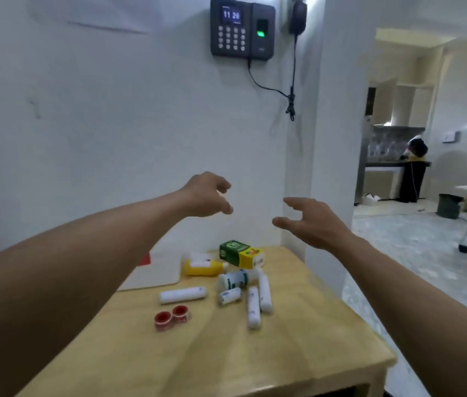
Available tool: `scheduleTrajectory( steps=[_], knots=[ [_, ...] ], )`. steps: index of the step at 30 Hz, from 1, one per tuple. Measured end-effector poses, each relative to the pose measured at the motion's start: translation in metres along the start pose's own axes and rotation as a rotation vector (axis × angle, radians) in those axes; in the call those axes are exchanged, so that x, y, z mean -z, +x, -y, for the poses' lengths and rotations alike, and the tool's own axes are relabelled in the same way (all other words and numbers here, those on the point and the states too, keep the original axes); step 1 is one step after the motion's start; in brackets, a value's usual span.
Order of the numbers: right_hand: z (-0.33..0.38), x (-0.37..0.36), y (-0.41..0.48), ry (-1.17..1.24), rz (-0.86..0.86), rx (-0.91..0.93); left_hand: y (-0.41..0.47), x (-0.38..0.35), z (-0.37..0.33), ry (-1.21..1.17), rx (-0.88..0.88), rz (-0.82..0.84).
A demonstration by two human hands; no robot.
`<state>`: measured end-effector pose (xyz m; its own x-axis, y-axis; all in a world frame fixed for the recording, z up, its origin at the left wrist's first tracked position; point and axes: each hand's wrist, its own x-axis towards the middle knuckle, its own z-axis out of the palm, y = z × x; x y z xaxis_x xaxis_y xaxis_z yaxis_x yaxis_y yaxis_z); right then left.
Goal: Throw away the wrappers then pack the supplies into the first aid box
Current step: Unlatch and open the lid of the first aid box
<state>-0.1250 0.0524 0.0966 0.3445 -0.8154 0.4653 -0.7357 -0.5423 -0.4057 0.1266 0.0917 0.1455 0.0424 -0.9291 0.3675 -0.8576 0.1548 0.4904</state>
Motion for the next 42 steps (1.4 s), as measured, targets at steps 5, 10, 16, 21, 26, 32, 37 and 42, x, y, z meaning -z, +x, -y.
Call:
scheduleTrajectory(
  steps=[5, 10, 16, 21, 26, 32, 37, 42],
  knots=[
    [0.059, -0.033, 0.014, 0.063, 0.040, 0.109, -0.046, 0.047, 0.051, 0.041, 0.111, -0.096],
    [0.108, -0.072, 0.020, 0.110, 0.109, 0.192, -0.085, 0.066, 0.098, 0.085, 0.202, -0.144],
    [0.146, -0.111, 0.029, 0.105, 0.179, 0.217, -0.101, 0.066, 0.144, 0.116, 0.262, -0.131],
    [0.165, -0.134, 0.038, 0.083, 0.243, 0.233, -0.104, 0.054, 0.167, 0.179, 0.265, -0.111],
    [0.173, -0.158, 0.041, 0.027, 0.315, 0.273, -0.104, 0.040, 0.181, 0.243, 0.275, -0.079],
    [0.167, -0.192, 0.043, -0.014, 0.349, 0.307, -0.111, 0.021, 0.197, 0.328, 0.249, -0.149],
    [0.163, -0.200, 0.049, -0.052, 0.296, 0.361, -0.118, 0.009, 0.201, 0.444, 0.233, -0.267],
    [0.159, -0.203, 0.057, -0.118, 0.237, 0.425, -0.116, -0.004, 0.198, 0.493, 0.290, -0.411]
  ],
)
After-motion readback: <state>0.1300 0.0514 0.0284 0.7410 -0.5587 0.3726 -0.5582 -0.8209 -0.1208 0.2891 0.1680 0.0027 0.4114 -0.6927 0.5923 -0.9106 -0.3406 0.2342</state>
